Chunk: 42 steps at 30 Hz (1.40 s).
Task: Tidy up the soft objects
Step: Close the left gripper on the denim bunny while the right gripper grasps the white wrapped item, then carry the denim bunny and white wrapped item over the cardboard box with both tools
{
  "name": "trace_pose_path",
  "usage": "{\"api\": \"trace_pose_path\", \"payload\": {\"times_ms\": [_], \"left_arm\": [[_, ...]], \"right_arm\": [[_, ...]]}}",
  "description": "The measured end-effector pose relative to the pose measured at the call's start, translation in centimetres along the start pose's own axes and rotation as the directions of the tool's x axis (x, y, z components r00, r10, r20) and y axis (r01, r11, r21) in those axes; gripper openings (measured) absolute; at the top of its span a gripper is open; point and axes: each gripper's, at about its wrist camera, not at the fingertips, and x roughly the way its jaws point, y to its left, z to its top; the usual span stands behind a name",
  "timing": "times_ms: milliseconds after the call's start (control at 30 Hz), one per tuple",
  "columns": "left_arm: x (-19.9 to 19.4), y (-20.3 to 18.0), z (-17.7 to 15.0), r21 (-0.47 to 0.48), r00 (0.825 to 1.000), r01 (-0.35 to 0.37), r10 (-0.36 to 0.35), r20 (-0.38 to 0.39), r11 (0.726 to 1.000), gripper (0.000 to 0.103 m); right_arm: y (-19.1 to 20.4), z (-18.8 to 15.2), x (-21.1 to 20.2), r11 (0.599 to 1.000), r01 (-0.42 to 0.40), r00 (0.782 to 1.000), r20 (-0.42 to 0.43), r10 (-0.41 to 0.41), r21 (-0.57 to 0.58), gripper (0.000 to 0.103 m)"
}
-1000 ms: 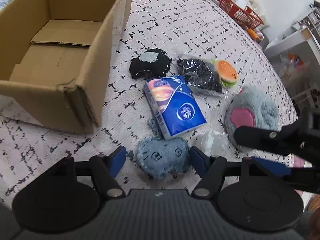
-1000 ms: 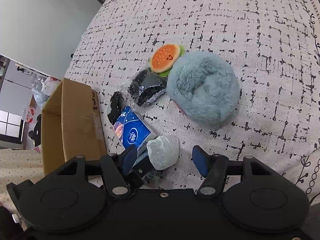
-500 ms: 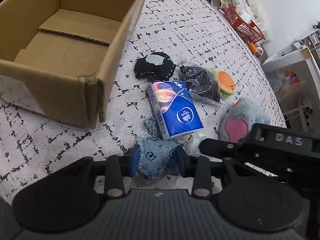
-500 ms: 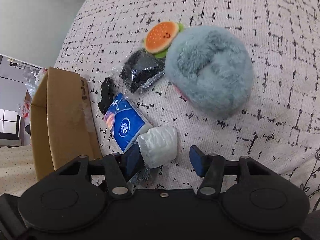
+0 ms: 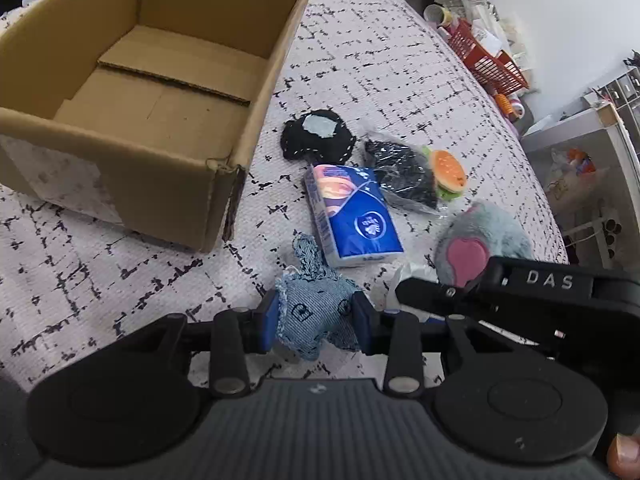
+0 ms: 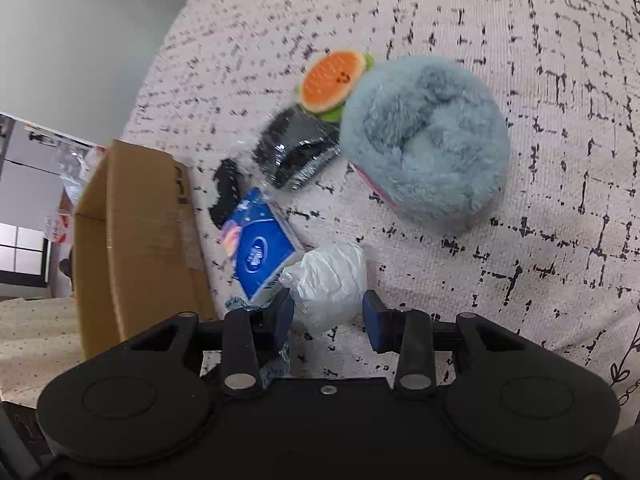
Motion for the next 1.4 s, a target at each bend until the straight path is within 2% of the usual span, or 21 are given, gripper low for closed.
{"api": "trace_pose_path", "payload": {"times_ms": [400, 600, 767, 900, 1133, 1400], "left_arm": [[-4.6, -1.5, -0.2, 0.059, 0.997, 0.003, -0.007, 0.074, 0.998, 0.037], [-6.8, -2.4, -0.4, 0.103, 0.993, -0.007, -0.005, 0.117, 0.995, 0.037], [-8.7, -2.7, -0.5, 0.126, 0.986, -0.029, 0.008, 0.165, 0.992, 0.037], [-9.9, -2.7, -0.2, 0.142, 0.981, -0.047, 0.018, 0.196, 0.989, 0.037], [-11.9, -2.5, 0.5, 0.175, 0.970, -0.075, 0.031, 0.241, 0.982, 0.037], [-13.3, -1.6, 1.4, 0.194, 0.960, -0.098, 0.042, 0.276, 0.976, 0.037]], "right_arm": [[0.0, -1.8, -4.5, 0.998, -0.045, 0.989, 0.139, 0.049, -0.031, 0.037], [0.5, -3.0, -6.5, 0.990, -0.118, 0.969, 0.208, 0.132, -0.080, 0.037], [1.4, -4.2, -8.1, 0.973, -0.175, 0.937, 0.277, 0.212, -0.153, 0.037], [1.9, -4.3, -8.6, 0.961, -0.197, 0.919, 0.304, 0.250, -0.194, 0.037], [2.6, -4.8, -9.9, 0.930, -0.249, 0.873, 0.352, 0.337, -0.271, 0.037], [4.0, -5.5, -10.8, 0.898, -0.250, 0.822, 0.411, 0.395, -0.363, 0.037]]}}
